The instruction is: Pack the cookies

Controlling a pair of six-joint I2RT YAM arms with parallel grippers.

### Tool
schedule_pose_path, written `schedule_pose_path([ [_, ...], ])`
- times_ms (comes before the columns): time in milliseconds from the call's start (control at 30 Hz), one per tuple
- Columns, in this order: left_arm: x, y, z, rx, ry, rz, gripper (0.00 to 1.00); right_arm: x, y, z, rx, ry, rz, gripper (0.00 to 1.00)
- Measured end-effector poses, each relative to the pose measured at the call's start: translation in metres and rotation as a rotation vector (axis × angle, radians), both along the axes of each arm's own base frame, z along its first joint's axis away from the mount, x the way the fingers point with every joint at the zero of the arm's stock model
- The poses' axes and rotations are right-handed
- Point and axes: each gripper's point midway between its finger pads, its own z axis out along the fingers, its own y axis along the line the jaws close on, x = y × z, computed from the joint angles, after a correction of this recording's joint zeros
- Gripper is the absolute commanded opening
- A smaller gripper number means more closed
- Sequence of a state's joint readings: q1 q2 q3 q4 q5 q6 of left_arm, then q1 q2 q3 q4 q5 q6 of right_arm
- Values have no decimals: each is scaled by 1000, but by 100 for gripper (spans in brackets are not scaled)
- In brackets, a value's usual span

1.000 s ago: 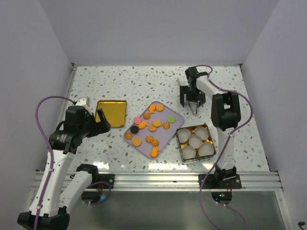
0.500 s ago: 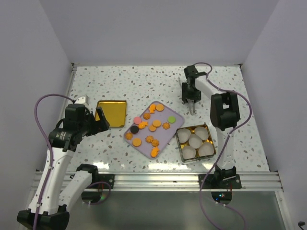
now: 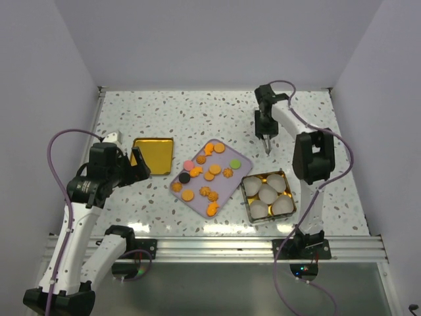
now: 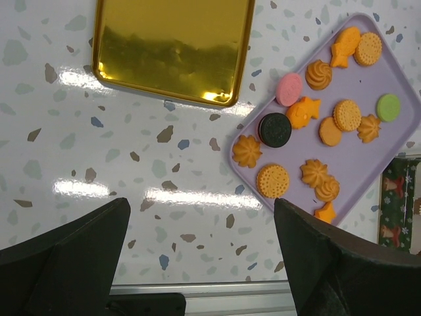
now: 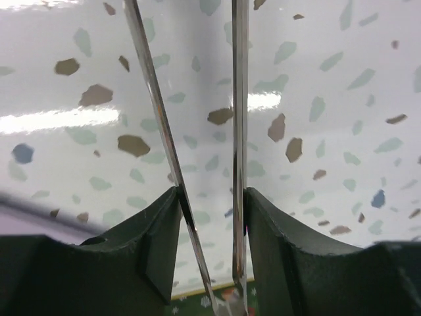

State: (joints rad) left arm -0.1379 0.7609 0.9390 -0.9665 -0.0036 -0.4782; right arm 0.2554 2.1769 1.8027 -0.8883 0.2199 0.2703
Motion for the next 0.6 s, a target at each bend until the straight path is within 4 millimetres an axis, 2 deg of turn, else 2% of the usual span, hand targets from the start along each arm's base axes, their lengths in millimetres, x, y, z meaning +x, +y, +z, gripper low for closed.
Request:
schedule_pose_path([
  [67, 0, -1, 0, -3, -2, -3, 96, -1, 3, 28, 12, -40, 10, 45],
  [200, 0, -3, 2, -14, -12, -12, 96, -11, 18, 102, 85, -160, 47, 45],
  [300, 2, -6, 5, -25, -23, -21, 96, -36, 35, 155, 170, -229, 92, 44],
  [367, 3, -7, 6, -32, -30, -27, 96, -58, 46, 180, 221, -261, 118, 43],
  [467, 5, -10, 8, -43, -40, -36, 96, -94, 58, 199, 282, -266, 155, 44],
  [600, 9, -13, 12, -62, -66, -42, 96, -139, 70, 203, 331, -211, 191, 43],
])
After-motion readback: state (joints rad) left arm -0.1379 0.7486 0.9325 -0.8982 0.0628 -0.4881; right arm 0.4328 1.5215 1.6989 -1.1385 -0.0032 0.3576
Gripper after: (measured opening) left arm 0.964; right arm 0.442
